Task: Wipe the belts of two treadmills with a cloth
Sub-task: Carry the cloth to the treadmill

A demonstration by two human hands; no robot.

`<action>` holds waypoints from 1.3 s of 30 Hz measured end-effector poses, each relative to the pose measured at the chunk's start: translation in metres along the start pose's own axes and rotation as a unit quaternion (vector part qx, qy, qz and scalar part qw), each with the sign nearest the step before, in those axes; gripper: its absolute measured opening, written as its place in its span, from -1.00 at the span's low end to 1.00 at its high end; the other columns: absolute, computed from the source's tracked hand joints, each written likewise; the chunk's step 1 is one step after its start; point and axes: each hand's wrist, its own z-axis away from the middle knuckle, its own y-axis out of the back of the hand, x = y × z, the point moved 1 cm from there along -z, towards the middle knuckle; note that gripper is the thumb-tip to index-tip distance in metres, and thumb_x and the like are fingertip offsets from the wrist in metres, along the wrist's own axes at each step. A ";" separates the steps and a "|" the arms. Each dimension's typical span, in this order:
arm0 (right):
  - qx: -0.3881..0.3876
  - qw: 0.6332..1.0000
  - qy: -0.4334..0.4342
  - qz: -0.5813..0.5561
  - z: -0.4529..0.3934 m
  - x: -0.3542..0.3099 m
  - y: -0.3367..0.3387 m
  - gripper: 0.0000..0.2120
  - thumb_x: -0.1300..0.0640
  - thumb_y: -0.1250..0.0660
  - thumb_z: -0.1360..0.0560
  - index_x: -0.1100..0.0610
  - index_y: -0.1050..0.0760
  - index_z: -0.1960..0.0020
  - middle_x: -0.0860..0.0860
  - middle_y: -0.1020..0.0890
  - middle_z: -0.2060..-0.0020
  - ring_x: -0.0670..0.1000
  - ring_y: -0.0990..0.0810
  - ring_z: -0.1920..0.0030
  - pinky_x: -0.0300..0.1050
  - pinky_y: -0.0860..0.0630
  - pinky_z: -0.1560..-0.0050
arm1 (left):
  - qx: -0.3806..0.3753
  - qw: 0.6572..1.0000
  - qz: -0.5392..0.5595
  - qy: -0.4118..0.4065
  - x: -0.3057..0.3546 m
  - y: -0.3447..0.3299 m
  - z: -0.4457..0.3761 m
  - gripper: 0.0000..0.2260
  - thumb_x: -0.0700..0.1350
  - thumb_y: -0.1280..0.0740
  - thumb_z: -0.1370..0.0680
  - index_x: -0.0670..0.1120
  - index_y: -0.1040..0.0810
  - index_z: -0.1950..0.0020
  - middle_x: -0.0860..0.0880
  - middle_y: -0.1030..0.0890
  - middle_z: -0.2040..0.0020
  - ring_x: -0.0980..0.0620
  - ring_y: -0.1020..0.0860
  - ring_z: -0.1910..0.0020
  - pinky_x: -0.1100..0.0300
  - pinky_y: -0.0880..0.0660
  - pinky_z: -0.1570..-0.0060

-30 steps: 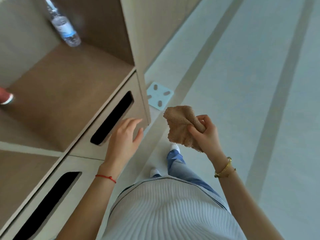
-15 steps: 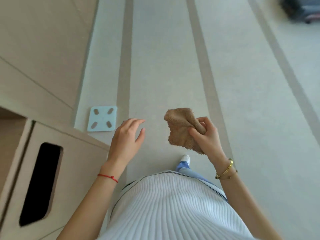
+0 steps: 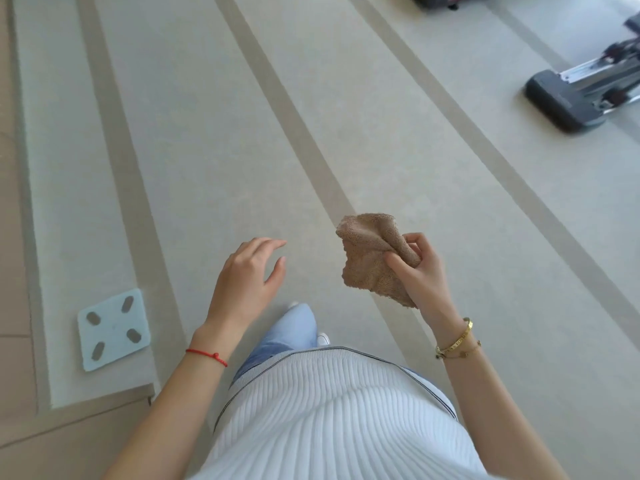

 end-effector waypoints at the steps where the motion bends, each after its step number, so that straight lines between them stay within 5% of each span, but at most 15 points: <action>1: 0.011 1.000 -0.007 0.000 -0.011 0.001 0.005 -0.84 0.26 -0.38 -0.50 0.17 -0.48 -0.06 0.09 -0.64 0.09 -0.03 -0.62 0.15 -0.13 -0.55 0.18 | -0.009 1.000 -0.001 -0.008 0.002 -0.005 -0.015 -0.76 -0.15 -0.33 -0.59 -0.10 -0.59 -0.26 -0.03 -0.62 -0.16 -0.05 -0.54 -0.18 0.06 -0.46 -0.18; 17: 0.138 0.990 -0.030 -0.016 -0.291 -0.063 0.049 -0.84 0.23 -0.40 -0.48 0.11 -0.49 -0.03 0.08 -0.65 0.09 0.05 -0.62 0.12 -0.04 -0.54 0.12 | -0.044 0.991 0.005 -0.125 0.053 -0.051 -0.370 -0.77 -0.14 -0.31 -0.60 -0.08 -0.60 -0.25 0.01 -0.62 -0.16 0.00 -0.53 -0.18 0.12 -0.44 -0.18; 39: 0.186 0.982 -0.022 -0.014 -0.731 -0.147 0.143 -0.84 0.22 -0.42 -0.46 0.09 -0.51 0.00 -0.01 -0.62 0.19 -0.17 -0.54 0.27 -0.34 -0.46 0.26 | -0.067 0.988 0.021 -0.139 0.153 -0.152 -0.828 -0.77 -0.13 -0.30 -0.61 -0.09 -0.60 -0.25 -0.02 -0.61 -0.17 -0.02 -0.54 -0.19 0.08 -0.46 -0.17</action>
